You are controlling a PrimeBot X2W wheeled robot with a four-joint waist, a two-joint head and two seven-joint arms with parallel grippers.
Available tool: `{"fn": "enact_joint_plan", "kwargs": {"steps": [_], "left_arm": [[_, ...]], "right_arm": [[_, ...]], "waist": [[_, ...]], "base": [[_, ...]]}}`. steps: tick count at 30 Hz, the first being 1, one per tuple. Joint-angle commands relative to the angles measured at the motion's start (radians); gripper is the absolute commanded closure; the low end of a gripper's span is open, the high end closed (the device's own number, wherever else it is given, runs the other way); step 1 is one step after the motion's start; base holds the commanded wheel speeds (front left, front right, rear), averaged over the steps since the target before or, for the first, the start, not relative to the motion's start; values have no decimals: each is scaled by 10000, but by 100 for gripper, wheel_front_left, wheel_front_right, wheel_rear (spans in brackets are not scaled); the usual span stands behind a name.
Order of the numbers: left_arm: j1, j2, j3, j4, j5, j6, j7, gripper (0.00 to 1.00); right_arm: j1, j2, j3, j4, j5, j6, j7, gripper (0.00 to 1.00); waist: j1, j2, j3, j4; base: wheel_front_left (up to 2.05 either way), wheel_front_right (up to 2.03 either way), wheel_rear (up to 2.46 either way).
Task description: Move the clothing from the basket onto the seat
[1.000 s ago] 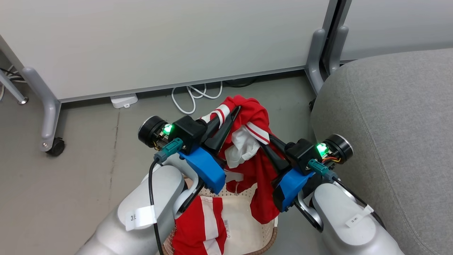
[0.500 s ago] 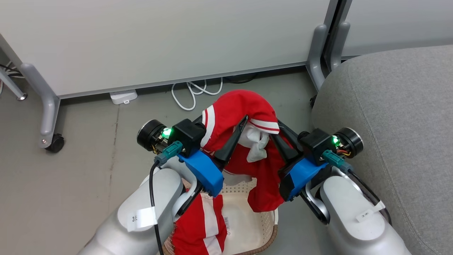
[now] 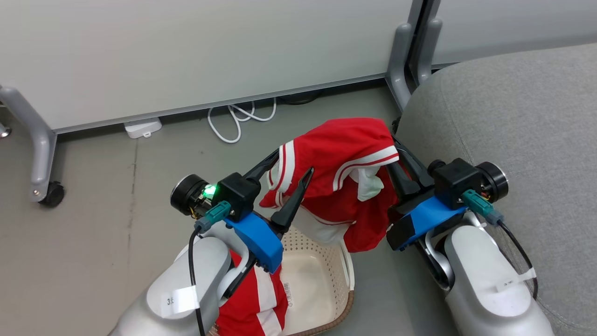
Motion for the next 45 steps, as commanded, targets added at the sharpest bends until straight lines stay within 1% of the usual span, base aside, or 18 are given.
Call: {"fn": "enact_joint_plan", "kwargs": {"steps": [1, 6, 14, 16, 22, 26, 33, 38, 42, 45], "left_arm": [[181, 98, 136, -70, 105, 56, -27, 0], [360, 215, 281, -254, 254, 79, -27, 0], [576, 279, 451, -844, 634, 54, -27, 0], [589, 264, 460, -924, 683, 48, -29, 0], [689, 365, 605, -1227, 902, 25, -27, 0], [687, 361, 576, -1369, 1055, 7, -27, 0], [732, 245, 388, -1576, 1272, -21, -27, 0], [738, 259, 339, -1573, 1300, -19, -27, 0], [722, 269, 377, -1595, 1294, -5, -27, 0], [607, 315, 415, -1627, 1333, -6, -27, 0]], "right_arm": [[177, -29, -155, -235, -17, 1, -3, 100], [418, -98, -537, -782, -49, 1, -5, 100], [965, -40, -1092, -1701, -40, 1, -5, 100], [1047, -35, -1212, -1783, -45, 1, -3, 100], [1538, 5, -1608, -2308, -6, 1, -3, 100], [1893, 16, -1852, -2554, 0, 1, -3, 100], [2653, 34, -2531, -2939, -36, 1, -3, 100], [2930, 42, -2646, -3117, 3, 1, -3, 100], [2853, 44, -2639, -3208, 90, 1, -3, 100], [2451, 44, -2627, -3361, 141, 1, -5, 100]], "waist": [[0, -1, 101, -246], [0, -1, 239, -789], [0, -1, 463, -1885], [0, -1, 481, -2010], [0, -1, 638, -2861], [0, -1, 757, -3294], [0, -1, 857, -3604], [0, -1, 830, -3708], [0, -1, 834, -3721], [0, -1, 972, -3720]], "base": [[0, 0, 0], [0, 0, 0], [0, 0, 0], [0, 0, 0], [0, 0, 0], [0, 0, 0], [0, 0, 0], [0, 0, 0], [0, 0, 0], [0, 0, 0]]}}
